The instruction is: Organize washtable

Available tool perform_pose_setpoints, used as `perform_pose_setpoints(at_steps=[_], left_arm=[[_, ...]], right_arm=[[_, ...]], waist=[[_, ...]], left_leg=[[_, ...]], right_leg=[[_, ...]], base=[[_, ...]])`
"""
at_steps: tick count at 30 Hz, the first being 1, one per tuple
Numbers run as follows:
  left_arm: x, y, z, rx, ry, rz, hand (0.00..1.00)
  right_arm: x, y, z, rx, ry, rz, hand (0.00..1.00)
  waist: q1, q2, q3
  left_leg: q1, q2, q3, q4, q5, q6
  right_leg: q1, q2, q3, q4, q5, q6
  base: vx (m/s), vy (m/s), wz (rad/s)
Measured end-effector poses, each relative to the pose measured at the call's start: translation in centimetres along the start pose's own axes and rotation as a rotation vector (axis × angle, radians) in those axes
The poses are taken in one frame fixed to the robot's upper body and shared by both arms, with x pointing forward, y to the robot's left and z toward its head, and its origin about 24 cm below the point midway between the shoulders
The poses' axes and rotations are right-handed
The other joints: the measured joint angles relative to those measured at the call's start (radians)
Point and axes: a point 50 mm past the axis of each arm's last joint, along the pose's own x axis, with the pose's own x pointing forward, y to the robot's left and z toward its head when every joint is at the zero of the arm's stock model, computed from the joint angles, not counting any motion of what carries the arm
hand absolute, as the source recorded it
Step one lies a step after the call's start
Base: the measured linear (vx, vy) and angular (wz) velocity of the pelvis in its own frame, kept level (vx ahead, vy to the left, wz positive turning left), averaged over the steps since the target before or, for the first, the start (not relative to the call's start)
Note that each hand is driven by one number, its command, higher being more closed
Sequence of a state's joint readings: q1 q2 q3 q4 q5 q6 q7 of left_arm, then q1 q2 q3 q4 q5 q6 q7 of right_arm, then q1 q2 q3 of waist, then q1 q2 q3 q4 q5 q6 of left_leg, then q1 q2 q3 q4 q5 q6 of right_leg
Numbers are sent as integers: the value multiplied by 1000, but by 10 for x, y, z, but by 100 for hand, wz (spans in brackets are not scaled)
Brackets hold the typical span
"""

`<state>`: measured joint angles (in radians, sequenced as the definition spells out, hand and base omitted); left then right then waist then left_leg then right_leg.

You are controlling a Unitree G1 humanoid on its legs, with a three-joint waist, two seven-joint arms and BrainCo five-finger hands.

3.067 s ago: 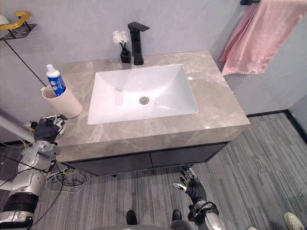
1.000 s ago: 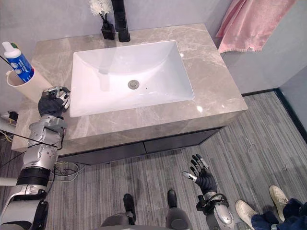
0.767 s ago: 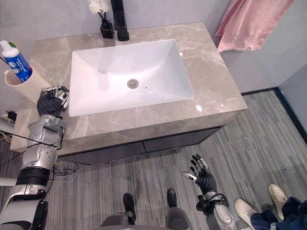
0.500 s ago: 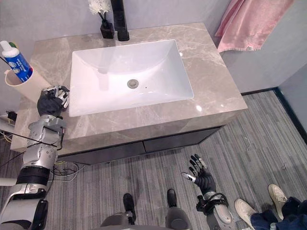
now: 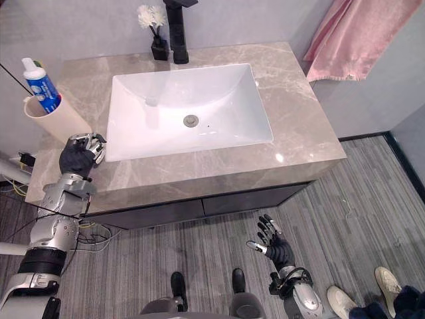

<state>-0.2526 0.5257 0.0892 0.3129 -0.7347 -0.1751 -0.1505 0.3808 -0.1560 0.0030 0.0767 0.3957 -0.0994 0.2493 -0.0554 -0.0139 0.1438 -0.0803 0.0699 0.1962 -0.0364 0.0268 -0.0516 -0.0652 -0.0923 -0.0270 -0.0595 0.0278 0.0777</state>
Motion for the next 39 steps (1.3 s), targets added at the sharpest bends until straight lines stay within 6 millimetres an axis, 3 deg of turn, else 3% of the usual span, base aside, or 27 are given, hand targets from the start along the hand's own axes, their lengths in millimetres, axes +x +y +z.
perform_pose_setpoints(at_steps=[3, 11, 23, 31, 39], left_arm=[[-5, 5, -4, 1, 17, 24, 100], [-12, 30, -1, -38, -20, 242, 100], [11, 25, 15, -72, -100, 317, 100], [30, 16, 40, -79, -196, 282, 100], [50, 12, 73, -57, -286, 267, 100]], right_arm=[[-1, 0, -7, 1, 32, 7, 0], [-1, -1, -9, -3, 40, 0, 0], [0, 2, -7, 1, 28, -29, 0], [3, 4, -5, 5, 20, -23, 0], [10, 9, 9, -8, -38, 3, 0]], waist=[[15, 0, -14], [14, -2, -30], [11, -31, -31], [16, -65, -1], [15, -78, 51]], left_leg=[[0, -1, -5, 0, 0, 0], [-9, -4, -10, 0, 0, 0], [-34, -3, 3, 2, 1, 1], [-65, -5, 8, 10, 1, 1], [-104, -3, 17, 24, 1, 1]], right_leg=[[3, 0, -4, -2, 0, 0], [1, -5, -7, -13, 5, 4], [-31, -4, 8, -10, 10, 6], [-65, -7, 16, -7, 18, 4], [-99, -6, 29, -12, 36, 4]], base=[[-20, -7, 4], [-2, -1, 1], [-5, -3, -2], [-18, -3, -2], [-37, -3, -4]])
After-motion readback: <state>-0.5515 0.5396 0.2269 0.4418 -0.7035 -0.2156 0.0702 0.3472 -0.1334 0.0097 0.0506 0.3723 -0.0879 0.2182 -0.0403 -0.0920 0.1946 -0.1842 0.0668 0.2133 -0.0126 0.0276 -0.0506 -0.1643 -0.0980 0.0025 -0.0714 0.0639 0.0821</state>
